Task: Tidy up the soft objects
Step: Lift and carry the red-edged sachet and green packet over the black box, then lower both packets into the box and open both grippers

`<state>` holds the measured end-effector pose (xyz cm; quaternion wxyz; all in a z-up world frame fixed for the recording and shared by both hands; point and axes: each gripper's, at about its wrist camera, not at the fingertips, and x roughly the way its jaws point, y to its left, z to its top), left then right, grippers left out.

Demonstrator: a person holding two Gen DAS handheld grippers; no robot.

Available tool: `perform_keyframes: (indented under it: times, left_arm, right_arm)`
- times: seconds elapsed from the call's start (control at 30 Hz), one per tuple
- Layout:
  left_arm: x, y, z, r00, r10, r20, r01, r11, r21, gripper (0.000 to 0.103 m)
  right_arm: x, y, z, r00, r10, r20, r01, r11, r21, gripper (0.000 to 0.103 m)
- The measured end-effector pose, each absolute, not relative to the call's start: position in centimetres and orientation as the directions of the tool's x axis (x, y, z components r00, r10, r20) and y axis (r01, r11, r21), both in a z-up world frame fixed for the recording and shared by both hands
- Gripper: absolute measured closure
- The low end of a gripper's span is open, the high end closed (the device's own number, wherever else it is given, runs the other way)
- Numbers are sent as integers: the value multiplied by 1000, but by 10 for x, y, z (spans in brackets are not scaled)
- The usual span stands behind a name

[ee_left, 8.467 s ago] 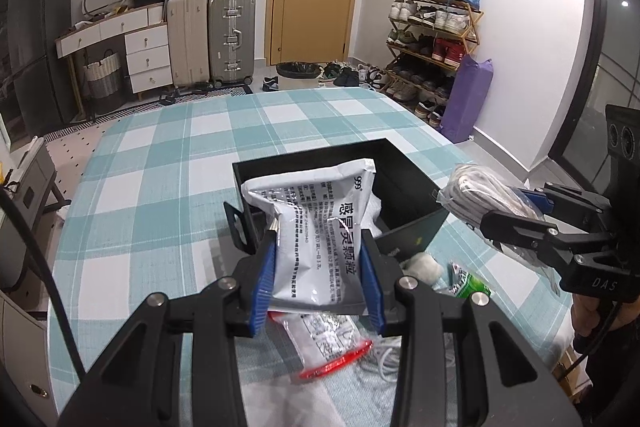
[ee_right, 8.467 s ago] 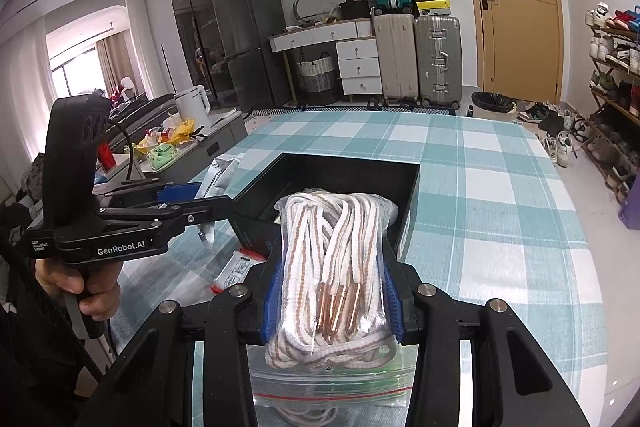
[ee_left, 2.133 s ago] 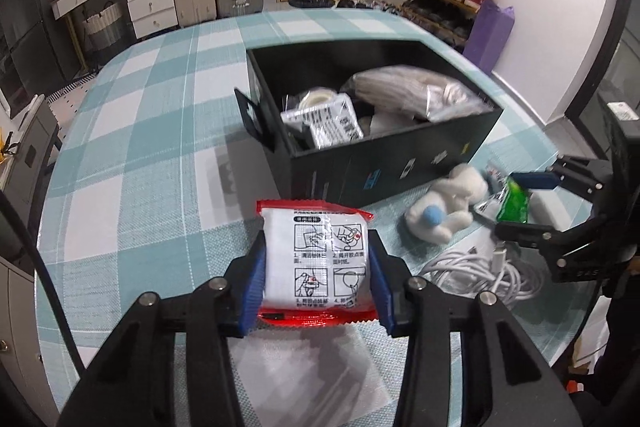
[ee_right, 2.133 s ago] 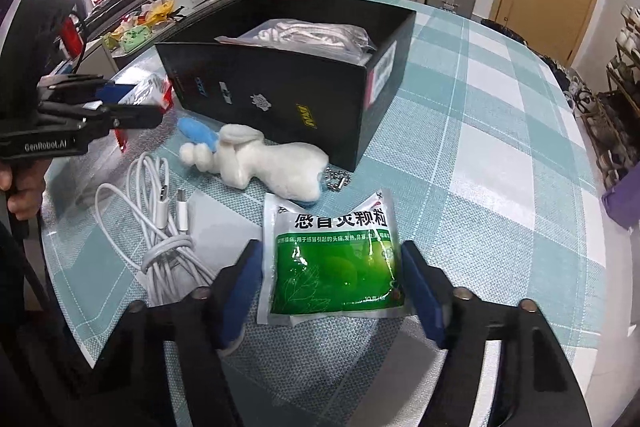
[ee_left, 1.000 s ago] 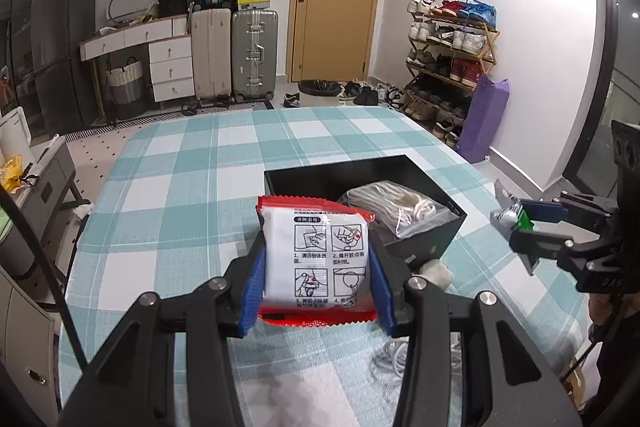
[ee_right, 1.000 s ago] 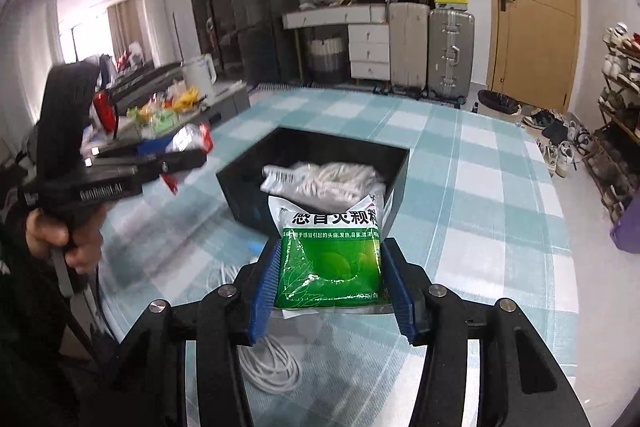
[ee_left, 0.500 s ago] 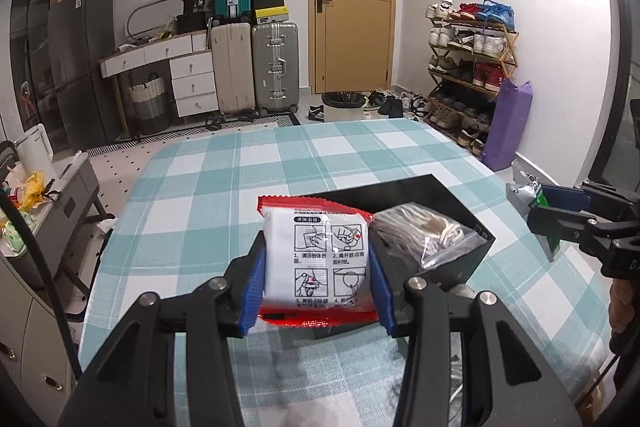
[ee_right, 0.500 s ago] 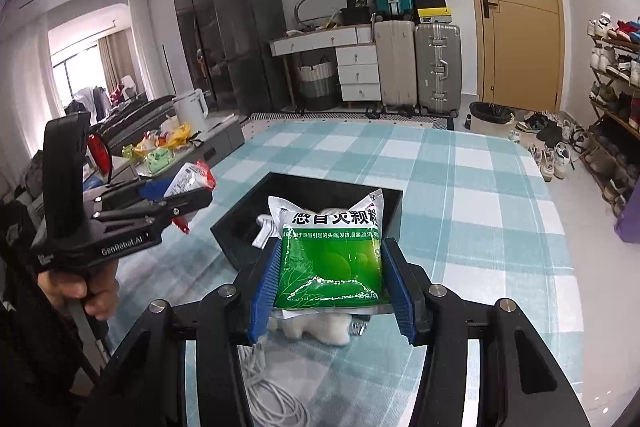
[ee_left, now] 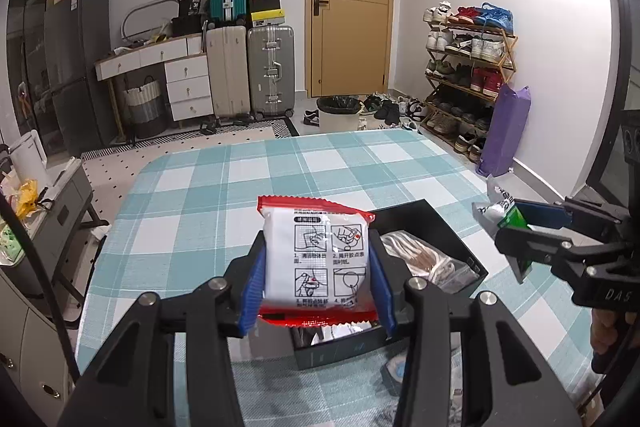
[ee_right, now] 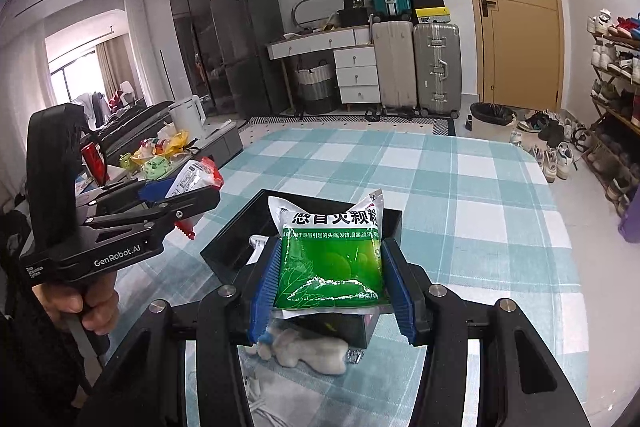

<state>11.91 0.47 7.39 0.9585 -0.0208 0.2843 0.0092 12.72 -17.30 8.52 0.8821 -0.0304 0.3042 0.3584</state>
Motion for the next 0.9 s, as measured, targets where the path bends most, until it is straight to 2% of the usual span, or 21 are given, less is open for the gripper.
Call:
perform_keyframes:
  times: [0.9]
  left_arm:
    - [167, 0, 35, 773, -26, -634, -15, 998, -59, 58]
  right_arm:
    - [173, -128, 54, 514, 580, -631, -675, 728, 120, 53]
